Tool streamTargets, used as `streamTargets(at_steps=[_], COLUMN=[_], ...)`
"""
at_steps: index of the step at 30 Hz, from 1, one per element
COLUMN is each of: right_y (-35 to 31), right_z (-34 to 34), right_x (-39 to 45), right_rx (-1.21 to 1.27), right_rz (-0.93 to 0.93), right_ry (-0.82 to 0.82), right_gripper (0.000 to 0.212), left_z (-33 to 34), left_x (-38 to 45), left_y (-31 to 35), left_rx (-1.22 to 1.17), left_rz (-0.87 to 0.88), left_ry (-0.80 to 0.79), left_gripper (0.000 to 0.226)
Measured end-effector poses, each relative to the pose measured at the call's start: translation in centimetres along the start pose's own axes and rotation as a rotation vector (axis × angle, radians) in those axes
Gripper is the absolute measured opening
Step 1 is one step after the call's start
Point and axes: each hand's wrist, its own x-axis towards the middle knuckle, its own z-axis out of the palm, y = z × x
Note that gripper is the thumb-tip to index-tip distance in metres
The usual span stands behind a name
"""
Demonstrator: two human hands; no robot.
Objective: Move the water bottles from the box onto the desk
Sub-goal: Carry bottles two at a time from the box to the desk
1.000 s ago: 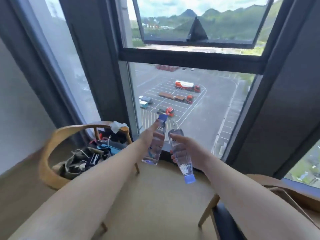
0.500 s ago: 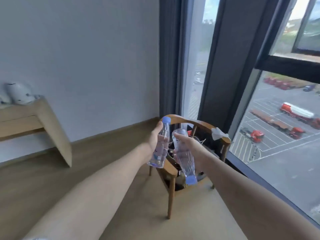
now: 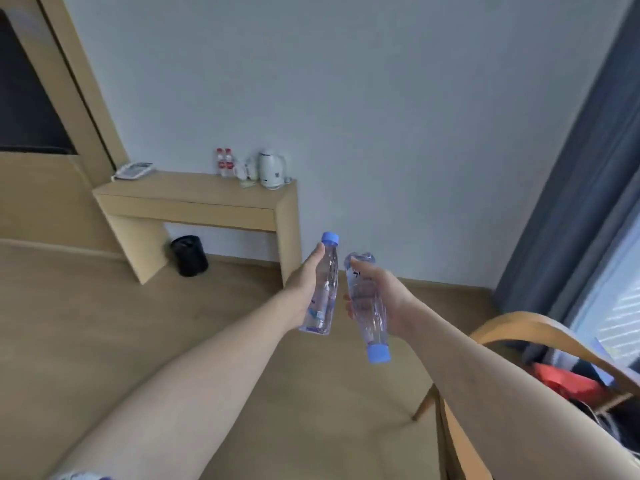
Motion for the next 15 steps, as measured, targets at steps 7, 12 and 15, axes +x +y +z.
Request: streamTargets(at_steps=[7,12,15], right_y=[-2.7,-2.9,-2.7], right_z=[3.4,7.1,10.1], right_x=[9.3,14.5,18.0], right_rx=[-0.044,-0.092,-0.134], right_rz=[0.089,0.129,0.135], right_ry=[-0.2,-0.289,-0.331], right_gripper=[0.054,0.06,0.064], left_z=[-4.0,-9.0,-12.5], left_x=[3.0,5.0,6.9], left_y=[3.6,4.8,5.4], left_rx=[-0.05,-0.107,-0.146], left_rz=[-0.009,-0.057,-0.064], left_ry=[0.247,0.36,0.407], left_gripper=[0.073,0.075,0.069])
